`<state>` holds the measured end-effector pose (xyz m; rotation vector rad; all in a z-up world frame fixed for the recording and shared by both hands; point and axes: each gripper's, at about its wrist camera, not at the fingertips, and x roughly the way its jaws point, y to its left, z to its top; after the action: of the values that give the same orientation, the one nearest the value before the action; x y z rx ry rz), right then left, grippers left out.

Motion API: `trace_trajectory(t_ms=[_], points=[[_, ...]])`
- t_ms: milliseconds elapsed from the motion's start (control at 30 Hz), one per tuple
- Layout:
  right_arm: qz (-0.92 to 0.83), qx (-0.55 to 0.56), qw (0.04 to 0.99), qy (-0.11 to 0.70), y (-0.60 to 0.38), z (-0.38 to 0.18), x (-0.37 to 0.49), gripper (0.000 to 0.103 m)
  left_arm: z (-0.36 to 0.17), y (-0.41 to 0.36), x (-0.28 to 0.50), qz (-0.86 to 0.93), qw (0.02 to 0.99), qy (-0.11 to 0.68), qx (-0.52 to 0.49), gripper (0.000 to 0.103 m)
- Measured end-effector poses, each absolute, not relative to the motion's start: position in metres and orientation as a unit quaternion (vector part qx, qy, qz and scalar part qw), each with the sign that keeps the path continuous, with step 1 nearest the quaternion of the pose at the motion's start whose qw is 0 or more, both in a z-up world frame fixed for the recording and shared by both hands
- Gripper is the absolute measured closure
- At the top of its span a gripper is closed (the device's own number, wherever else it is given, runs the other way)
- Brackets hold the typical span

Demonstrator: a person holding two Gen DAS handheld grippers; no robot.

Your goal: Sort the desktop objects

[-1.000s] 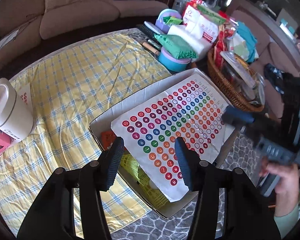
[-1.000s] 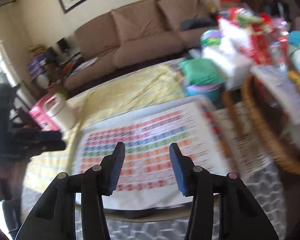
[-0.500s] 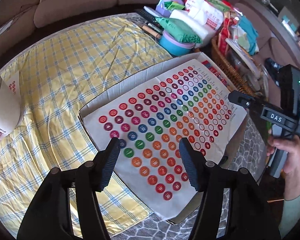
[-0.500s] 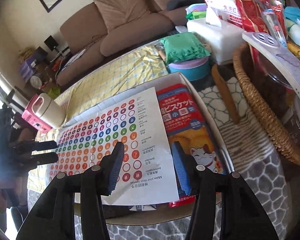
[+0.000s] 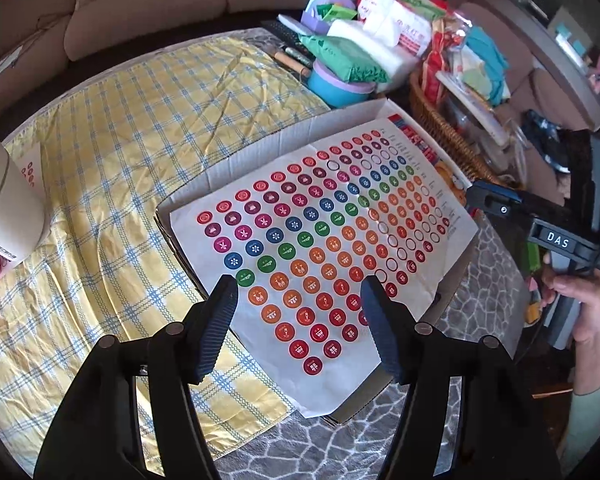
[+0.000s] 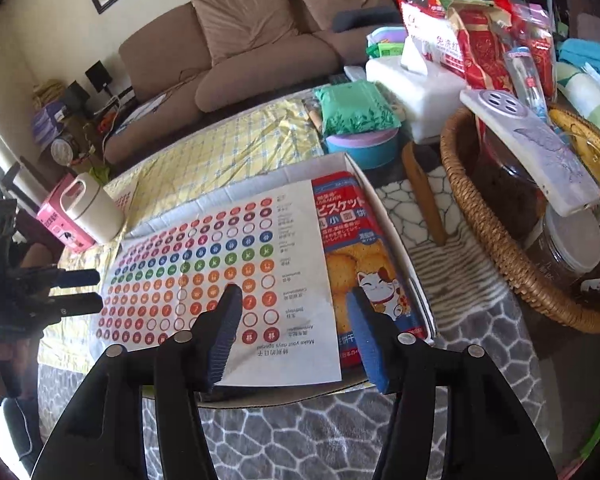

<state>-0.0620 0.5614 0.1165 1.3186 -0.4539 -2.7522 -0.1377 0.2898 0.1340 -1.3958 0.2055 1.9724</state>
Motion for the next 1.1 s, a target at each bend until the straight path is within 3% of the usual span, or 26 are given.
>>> trace_trajectory(t_ms=[100,167,200,233,267,400,533,1100], points=[[-0.894,0.416,0.025,-0.164,0.563,0.123,-0.056,0.038,0.14,0.283,-0.136,0.764,0.347,0.079,-0.539,0.04],[-0.898,0.411,0.026,-0.155,0.557,0.128,-0.052,0.029,0.146,0.277,-0.131,0.772,0.347,0.072,-0.528,0.039],[-0.9,0.41,0.027,-0.148,0.552,0.129,-0.049,0.019,0.149,0.275,-0.127,0.775,0.349,0.072,-0.521,0.032],[-0.901,0.411,0.026,-0.139,0.546,0.13,-0.047,0.016,0.151,0.274,-0.123,0.779,0.347,0.074,-0.516,0.019],[-0.901,0.415,0.024,-0.127,0.54,0.131,-0.046,0.016,0.152,0.272,-0.119,0.784,0.342,0.078,-0.512,0.014],[-0.898,0.434,0.012,-0.062,0.513,0.126,-0.043,0.015,0.149,0.267,-0.104,0.792,0.327,0.078,-0.509,0.011],[-0.9,0.436,0.0,-0.024,0.491,0.123,-0.032,0.002,0.146,0.256,-0.088,0.797,0.323,0.064,-0.506,0.003],[-0.903,0.43,0.007,0.001,0.408,0.116,0.016,0.001,0.134,0.132,-0.035,0.839,0.224,0.024,-0.495,0.0]])
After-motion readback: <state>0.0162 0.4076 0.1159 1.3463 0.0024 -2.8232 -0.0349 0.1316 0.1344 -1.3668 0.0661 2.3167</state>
